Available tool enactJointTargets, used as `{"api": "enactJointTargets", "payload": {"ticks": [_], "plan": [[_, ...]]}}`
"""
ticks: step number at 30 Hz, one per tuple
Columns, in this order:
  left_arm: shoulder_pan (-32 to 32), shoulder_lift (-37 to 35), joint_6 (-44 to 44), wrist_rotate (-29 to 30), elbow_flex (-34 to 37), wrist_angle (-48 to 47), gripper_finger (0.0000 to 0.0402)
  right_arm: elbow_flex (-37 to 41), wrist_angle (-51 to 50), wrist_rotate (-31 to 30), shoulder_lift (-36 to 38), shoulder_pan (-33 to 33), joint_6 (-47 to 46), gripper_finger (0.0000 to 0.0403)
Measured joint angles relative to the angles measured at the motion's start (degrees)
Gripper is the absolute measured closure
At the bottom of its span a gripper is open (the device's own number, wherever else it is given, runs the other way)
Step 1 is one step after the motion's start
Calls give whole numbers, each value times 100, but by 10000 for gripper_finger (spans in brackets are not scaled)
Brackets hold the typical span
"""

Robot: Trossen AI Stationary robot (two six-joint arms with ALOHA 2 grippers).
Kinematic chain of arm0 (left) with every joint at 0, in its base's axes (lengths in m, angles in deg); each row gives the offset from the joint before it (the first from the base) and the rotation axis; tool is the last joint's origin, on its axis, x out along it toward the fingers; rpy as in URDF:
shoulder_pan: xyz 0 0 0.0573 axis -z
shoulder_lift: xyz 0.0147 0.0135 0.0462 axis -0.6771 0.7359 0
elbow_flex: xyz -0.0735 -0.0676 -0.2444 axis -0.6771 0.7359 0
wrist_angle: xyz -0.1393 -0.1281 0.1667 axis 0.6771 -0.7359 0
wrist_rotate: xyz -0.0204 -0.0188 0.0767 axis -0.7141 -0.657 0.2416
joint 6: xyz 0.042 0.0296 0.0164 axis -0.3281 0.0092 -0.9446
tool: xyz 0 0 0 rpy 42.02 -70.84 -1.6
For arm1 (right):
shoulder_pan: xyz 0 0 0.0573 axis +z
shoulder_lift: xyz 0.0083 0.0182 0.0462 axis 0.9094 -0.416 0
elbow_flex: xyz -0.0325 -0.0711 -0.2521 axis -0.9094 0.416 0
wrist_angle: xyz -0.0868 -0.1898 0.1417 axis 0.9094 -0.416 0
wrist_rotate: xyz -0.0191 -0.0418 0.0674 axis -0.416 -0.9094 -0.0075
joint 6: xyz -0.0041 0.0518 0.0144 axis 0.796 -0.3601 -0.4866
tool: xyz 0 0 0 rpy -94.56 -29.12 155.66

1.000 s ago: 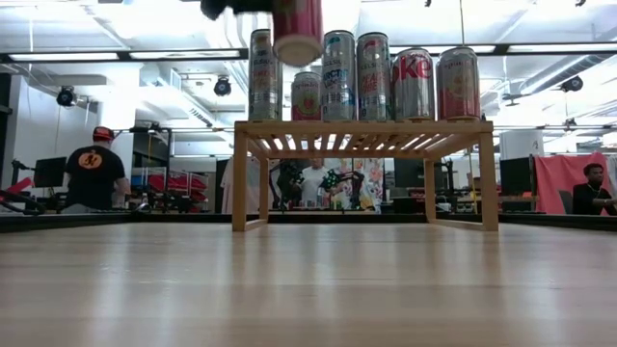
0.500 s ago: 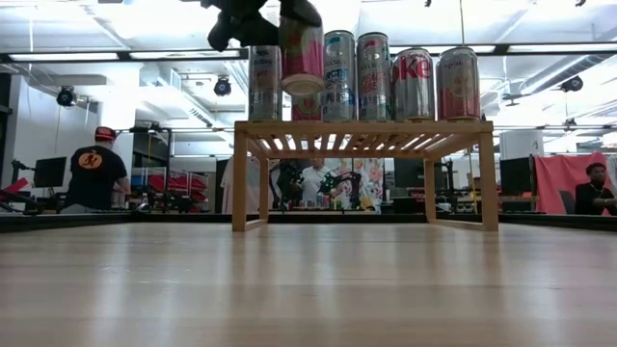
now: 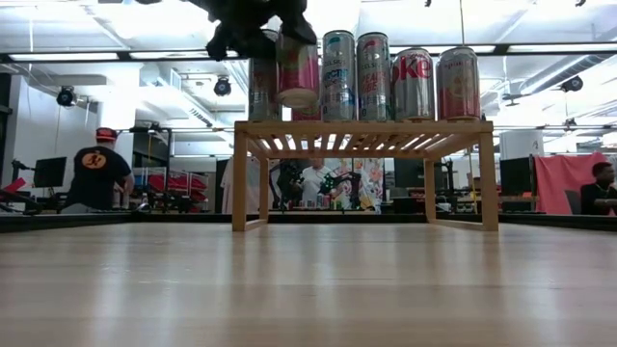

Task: Place canned beverage on shelf
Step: Put the pink and white soda can on the shelf aligned with the other pink and white soda cans

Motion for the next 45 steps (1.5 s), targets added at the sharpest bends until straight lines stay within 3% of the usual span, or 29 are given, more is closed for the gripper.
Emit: {"api": "enactJointTargets", "payload": {"ticks": [38,45], "plan": [[-118,659,-173,275,-14,693,117,0,-97,-146,2,0,297,76],[-158,658,-173,342,-14,692,96,0,-153,-146,1,0,296,76]]}}
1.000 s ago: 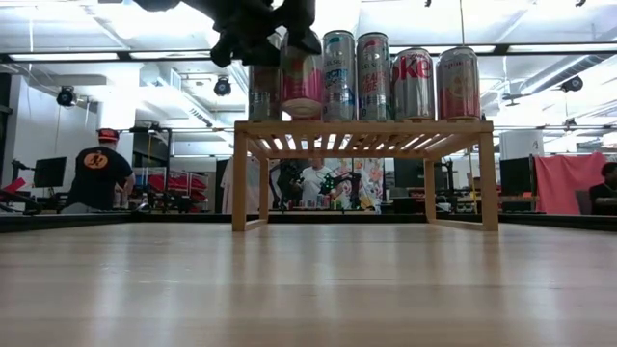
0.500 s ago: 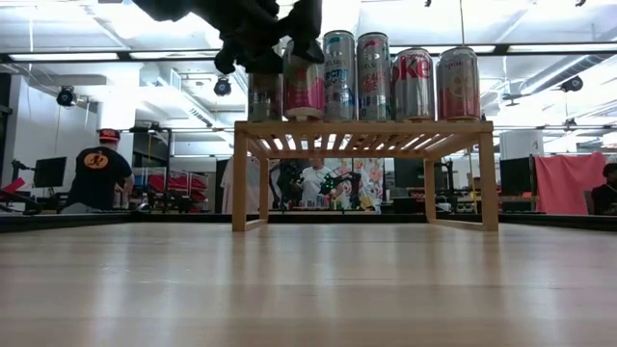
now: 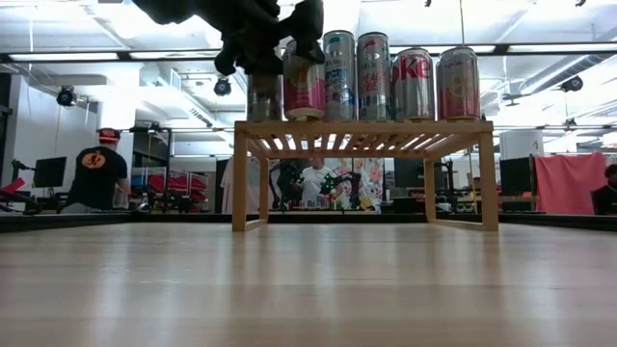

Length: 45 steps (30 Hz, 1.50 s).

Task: Place canned beverage on shelf
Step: Put the pink and white soda can on the shelf aligned with the other pink and white soda cans

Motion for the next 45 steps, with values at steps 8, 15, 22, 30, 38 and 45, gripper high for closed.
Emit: {"api": "enactJointTargets", "payload": {"ticks": [8,15,22,30,38,45], "plan": [[-26,0,2,6,-4,38,75,0,-201,3,-212,-22,-150,76],[-26,0,0,-50,-7,5,73,0,-194,4,-346,-48,-152,76],[-24,-9,-113,-60,-64,-17,72,0,-188,2,-333,-48,-154,76],[-24,-15,-418,-64,-331,-18,72,0,-188,0,-318,-48,-159,76],[-24,-15,-470,11,-526,-204,72,0,-188,0,-318,-48,-154,76],[102,-15,-572,105,-940,-664,72,-7,-195,1,-312,-48,-156,76]]}}
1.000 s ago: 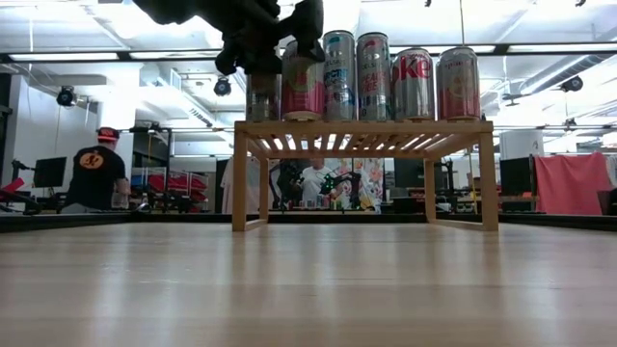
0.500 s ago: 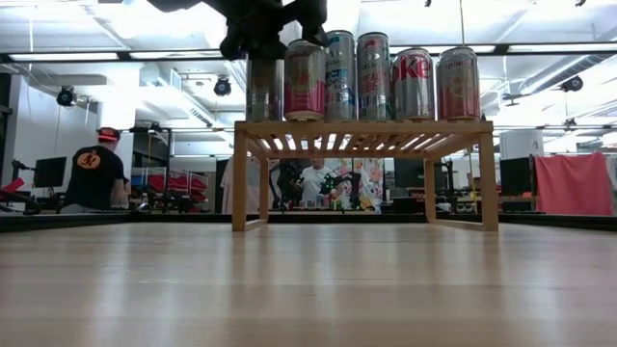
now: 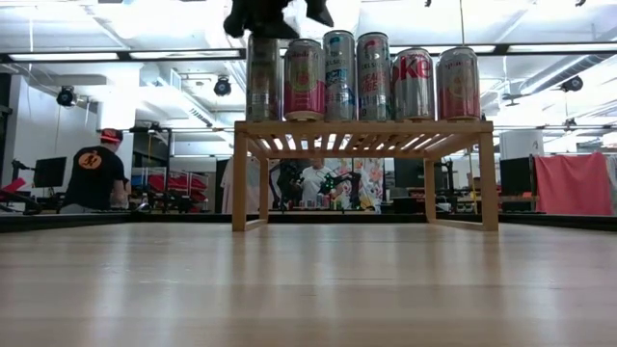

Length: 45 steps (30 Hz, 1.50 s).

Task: Place canned beverage on shelf
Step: Put the pink and white soda can on the shelf aligned with the other pink and white soda cans

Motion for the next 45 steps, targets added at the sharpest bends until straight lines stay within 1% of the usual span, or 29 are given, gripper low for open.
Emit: {"api": "enactJointTargets", "payload": {"ticks": [2,6,10,13,15,17,19,21,23,24,25,28,30,31,35,39,44,45], "plan": [[89,0,-7,2,-239,-362,72,-55,-3,6,0,0,2,76],[283,0,20,16,-811,-1411,72,-163,-94,7,7,0,-129,76],[489,-58,43,164,-1156,-2019,81,-447,-760,20,-14,0,-497,76],[646,-247,24,150,-1215,-2313,99,-720,-1406,30,-42,0,-891,76],[764,-460,-109,39,-1219,-2517,117,-889,-1812,36,-50,0,-1204,76],[876,-719,-145,-128,-1219,-2887,139,-1061,-2191,58,-50,0,-1492,76],[952,-1001,-96,-588,-1224,-3406,169,-1238,-2526,94,-50,0,-1710,76],[971,-1312,120,-1304,-1224,-3951,203,-1399,-2734,258,-67,-1,-1857,76],[966,-1599,387,-2169,-1224,-4480,242,-1572,-2849,357,-109,-2,-1948,78],[962,-1703,528,-2471,-1224,-4786,262,-1656,-2906,360,-153,-2,-1949,79],[963,-1777,662,-2602,-1218,-5054,283,-1754,-2947,360,-203,0,-1943,81],[1007,-1899,1030,-2638,-996,-5648,348,-2063,-3073,362,-387,-2,-1831,98],[1008,-1951,1197,-2635,-703,-5550,385,-2250,-3154,361,-529,-17,-1720,119],[1008,-1984,1277,-2620,-528,-5410,392,-2344,-3197,360,-600,-31,-1684,133],[1006,-1990,1344,-2420,236,-4348,387,-2674,-3417,364,-882,-155,-1661,202],[948,-1879,1089,-2343,895,-3137,399,-2961,-3497,362,-1117,-368,-1657,280],[707,-1656,598,-2291,1472,-1789,400,-3313,-3586,367,-1354,-668,-1645,376],[639,-1595,516,-2290,1544,-1557,401,-3364,-3591,363,-1403,-717,-1639,384]]}}
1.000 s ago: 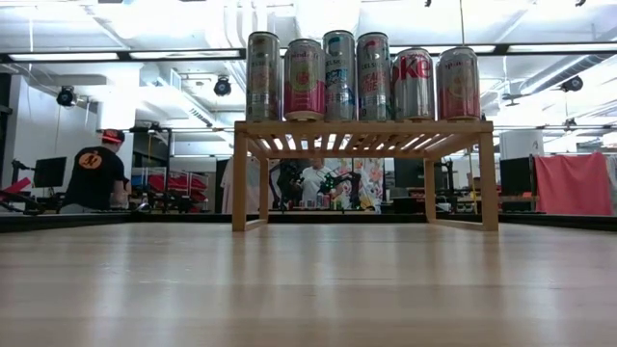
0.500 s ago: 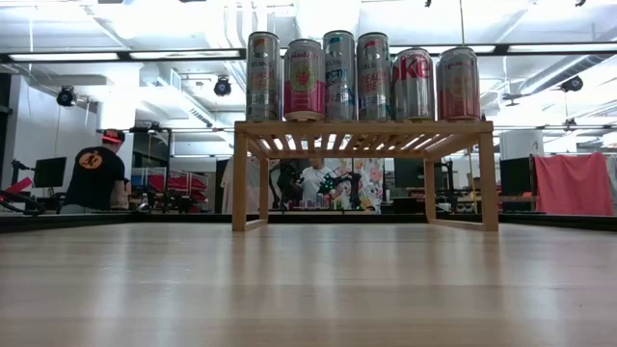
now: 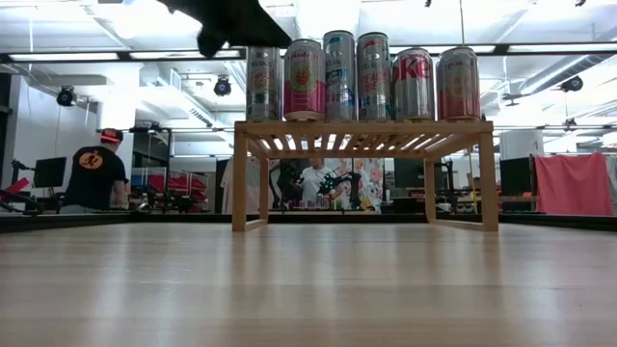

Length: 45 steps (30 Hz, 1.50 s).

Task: Place canned beverage on shelf
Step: Put the pink and white soda can on the shelf aligned with the other pink and white soda cans

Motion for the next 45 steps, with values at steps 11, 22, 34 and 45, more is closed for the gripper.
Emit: {"api": "enactJointTargets", "payload": {"ticks": [11,22,34,45], "plan": [[-491,930,-471,53,347,2027,401,-96,-50,-7,-277,-238,-343,390],[-527,1328,-475,482,347,2266,402,-93,-104,-55,-376,-260,-221,390],[-765,1328,-169,496,347,2421,401,-93,-132,-58,-376,-297,-94,390],[-891,1328,-186,498,347,2469,401,-93,-211,-55,-376,-295,-104,390]]}}
